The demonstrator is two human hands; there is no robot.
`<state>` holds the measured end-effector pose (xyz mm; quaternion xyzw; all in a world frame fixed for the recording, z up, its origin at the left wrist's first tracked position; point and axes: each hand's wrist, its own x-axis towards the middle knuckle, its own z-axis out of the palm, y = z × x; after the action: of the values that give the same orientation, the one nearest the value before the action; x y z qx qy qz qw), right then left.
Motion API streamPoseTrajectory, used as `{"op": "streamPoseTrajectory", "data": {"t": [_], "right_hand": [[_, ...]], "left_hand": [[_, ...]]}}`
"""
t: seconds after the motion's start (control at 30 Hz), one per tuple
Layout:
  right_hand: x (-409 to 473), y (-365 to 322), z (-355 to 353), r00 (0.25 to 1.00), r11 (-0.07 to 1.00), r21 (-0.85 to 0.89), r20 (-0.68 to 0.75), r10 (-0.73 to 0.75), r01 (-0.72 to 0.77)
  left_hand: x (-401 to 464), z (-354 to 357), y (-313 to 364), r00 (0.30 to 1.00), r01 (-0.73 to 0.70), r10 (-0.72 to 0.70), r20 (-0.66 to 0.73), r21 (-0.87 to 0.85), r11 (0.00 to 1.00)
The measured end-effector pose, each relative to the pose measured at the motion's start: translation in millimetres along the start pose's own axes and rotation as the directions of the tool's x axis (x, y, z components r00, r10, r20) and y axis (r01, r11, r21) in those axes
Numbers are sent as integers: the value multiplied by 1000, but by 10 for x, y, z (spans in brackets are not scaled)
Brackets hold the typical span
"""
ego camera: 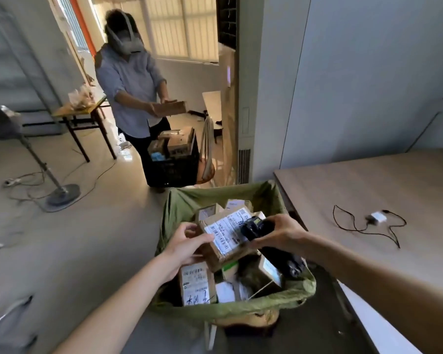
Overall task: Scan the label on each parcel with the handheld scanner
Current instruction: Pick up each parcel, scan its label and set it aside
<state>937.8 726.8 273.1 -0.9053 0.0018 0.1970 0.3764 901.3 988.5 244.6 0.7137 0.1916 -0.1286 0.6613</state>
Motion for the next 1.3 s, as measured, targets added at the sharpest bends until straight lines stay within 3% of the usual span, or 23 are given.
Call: {"op": "streamPoseTrajectory", "data": {"t": [0.13, 0.3, 0.47, 0.77, 0.9, 1.03, 1.2, 1.3], "right_hand": [[339, 330, 206, 997, 995, -75, 33, 70, -68], [473, 513, 304, 995, 981, -174, 28, 91, -85], [422, 466, 204, 995, 981, -170, -51, 85, -93], [-563, 229, -15, 933, 956, -254, -357, 51, -149], [-1272, 136, -209, 886, 949, -250, -461, 57, -191], [-2122, 125, -483, 817, 945, -214, -571, 84, -247], [-3448, 303, -961, 673, 939, -105, -724, 152, -326], [-4379, 543, -1189, 588, 915, -17, -770, 246, -404]], "left_hand": [[464, 80, -387, 996, 87, -88, 16, 48, 995], [822, 125, -569, 998, 33, -51, 28, 439, 898], [831, 21, -386, 996, -74, 85, -3, 449, 890], [256, -39, 74, 948, -318, 272, 165, 460, 829], [-189, 108, 326, 870, -491, 390, 301, 475, 730], [-659, 572, 653, 831, -527, 382, 404, 354, 773], [-1569, 1519, 970, 694, -661, 422, 584, 284, 695], [-2238, 2188, 1100, 562, -741, 419, 714, 209, 638]]}}
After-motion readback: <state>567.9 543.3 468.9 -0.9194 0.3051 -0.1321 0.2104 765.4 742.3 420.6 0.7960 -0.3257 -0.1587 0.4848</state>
